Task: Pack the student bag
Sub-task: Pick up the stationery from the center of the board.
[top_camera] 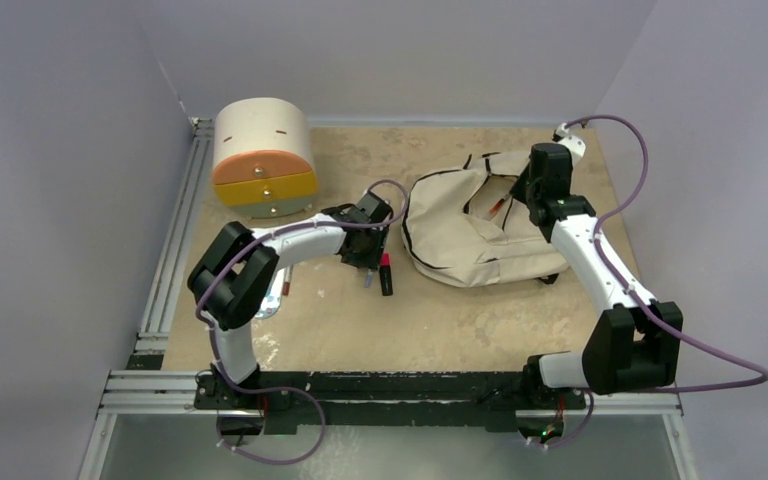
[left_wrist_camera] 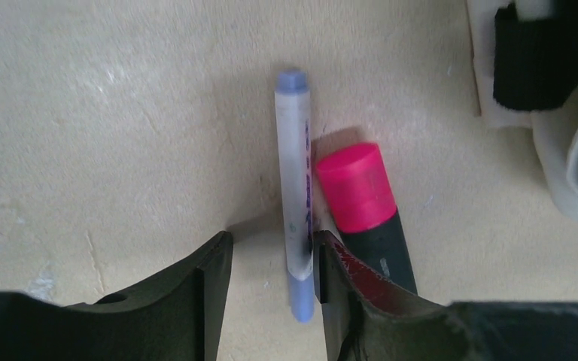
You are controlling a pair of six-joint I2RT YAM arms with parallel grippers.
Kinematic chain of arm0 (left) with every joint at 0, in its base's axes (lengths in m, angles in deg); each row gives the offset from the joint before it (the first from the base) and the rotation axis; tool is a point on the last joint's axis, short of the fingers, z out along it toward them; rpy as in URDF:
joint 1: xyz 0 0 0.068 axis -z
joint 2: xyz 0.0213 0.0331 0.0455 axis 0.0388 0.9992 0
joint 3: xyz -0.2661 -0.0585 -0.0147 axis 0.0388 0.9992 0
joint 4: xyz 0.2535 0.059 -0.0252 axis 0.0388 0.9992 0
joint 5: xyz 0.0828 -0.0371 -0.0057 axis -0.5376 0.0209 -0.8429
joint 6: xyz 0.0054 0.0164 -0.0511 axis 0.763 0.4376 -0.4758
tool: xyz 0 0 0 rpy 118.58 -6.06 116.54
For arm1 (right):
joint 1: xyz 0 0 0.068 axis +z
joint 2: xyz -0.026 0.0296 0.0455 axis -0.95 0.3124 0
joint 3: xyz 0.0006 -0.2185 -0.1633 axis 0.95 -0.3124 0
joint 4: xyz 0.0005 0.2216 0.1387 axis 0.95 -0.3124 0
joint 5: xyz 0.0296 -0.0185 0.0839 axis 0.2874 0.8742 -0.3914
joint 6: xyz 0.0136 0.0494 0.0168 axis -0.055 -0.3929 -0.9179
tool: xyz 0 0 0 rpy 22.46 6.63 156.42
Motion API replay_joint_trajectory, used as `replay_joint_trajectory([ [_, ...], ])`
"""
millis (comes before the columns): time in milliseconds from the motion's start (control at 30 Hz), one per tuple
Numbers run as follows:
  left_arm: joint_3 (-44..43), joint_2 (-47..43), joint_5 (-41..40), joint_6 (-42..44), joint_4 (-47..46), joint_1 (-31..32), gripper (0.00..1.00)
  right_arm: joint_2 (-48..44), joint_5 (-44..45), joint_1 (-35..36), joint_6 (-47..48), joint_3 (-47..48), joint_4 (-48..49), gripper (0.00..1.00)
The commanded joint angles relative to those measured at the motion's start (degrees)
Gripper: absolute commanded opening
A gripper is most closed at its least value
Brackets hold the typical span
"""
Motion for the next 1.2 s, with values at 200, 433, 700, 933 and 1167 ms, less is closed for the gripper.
replay_joint_trajectory([
  [200, -8.0, 6.0, -10.1, 4.6, 3.7, 3.3, 0.40, -2.7, 1.0, -0.5, -1.2, -0.5, 4.9, 0.00],
  [433, -6.9, 5.9, -9.8, 4.4, 4.3, 3.7, 0.15, -3.6, 0.8, -0.9, -1.5, -1.3, 5.9, 0.00],
  [700, -10.0, 1.8, -14.1, 5.1, 7.8, 3.6, 0.00, -4.2, -0.1, -1.0, -0.7, -1.5, 6.3, 0.00],
  [933, -16.7, -5.1, -10.7, 5.6, 6.3, 3.1, 0.00, -5.2, -3.2, -1.0, -0.3, -1.3, 7.6, 0.00],
  [1167, -21.1, -5.5, 7.1, 3.4, -9.0, 2.9, 0.00, -4.1, -7.1, -1.0, -0.9, -0.3, 5.5, 0.00],
])
